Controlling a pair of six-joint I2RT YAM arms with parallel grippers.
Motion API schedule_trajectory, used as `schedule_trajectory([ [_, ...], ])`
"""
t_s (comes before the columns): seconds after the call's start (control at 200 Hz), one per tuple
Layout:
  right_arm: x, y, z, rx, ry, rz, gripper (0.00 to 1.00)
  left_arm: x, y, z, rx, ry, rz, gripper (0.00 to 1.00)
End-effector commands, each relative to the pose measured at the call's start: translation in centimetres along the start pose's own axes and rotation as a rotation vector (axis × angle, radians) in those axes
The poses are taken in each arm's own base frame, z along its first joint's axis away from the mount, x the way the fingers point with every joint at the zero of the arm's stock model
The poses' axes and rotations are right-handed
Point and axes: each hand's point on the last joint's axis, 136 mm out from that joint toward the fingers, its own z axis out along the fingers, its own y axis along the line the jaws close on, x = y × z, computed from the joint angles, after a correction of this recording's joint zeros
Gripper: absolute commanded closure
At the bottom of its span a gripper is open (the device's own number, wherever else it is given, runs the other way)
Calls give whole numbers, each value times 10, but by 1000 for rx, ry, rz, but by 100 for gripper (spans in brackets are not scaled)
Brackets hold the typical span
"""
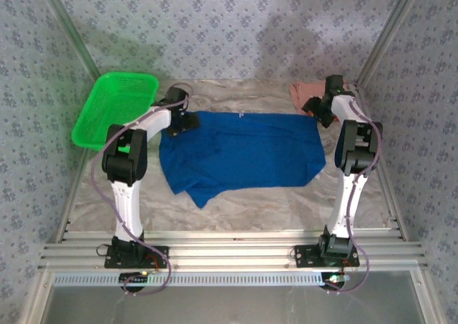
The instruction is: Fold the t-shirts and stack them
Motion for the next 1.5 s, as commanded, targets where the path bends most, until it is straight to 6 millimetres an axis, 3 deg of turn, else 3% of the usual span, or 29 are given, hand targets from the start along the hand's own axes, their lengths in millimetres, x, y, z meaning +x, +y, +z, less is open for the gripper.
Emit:
schedule_trajectory([
  [0.0, 2, 32, -87, -120, -60, -94, 20, -23, -64, -89, 252, -70, 27, 9],
  [0.07, 32, 25, -114, -127, -14, -95, 19, -12, -80, -119, 309, -62, 45, 9],
  [0.16, 81, 7, -131, -104, 87, -71, 19, 15, -89, -151, 375, -31, 35, 8],
  [0.235, 119, -16, -142, -31, 135, -66, 20, 44, -83, -172, 420, 13, -19, 9],
  [0.35, 165, -44, -137, 28, 198, -6, 23, 98, -66, -196, 458, 79, -49, 9],
  [0.455, 187, -50, -126, 62, 256, -4, 28, 149, -35, -203, 432, 148, -91, 9],
  [0.6, 204, -64, -105, 158, 342, -54, 35, 218, 17, -193, 356, 234, -165, 9],
  [0.72, 204, -74, -89, 215, 370, -74, 43, 253, 49, -191, 310, 232, -228, 10],
  [0.894, 198, -88, -73, 296, 377, -87, 47, 283, 76, -184, 293, 232, -297, 12],
  [0.989, 191, -93, -66, 312, 358, -80, 51, 288, 84, -182, 269, 220, -296, 12],
  [1.194, 171, -83, -60, 307, 322, -76, 62, 286, 83, -175, 253, 224, -276, 12],
  [1.449, 177, -86, -64, 295, 329, -62, 87, 279, 73, -164, 272, 224, -280, 13],
  [1.464, 187, -93, -64, 309, 351, -56, 88, 278, 72, -163, 272, 224, -278, 13],
  [1.499, 189, -94, -66, 309, 350, -52, 91, 277, 69, -162, 277, 225, -275, 14],
])
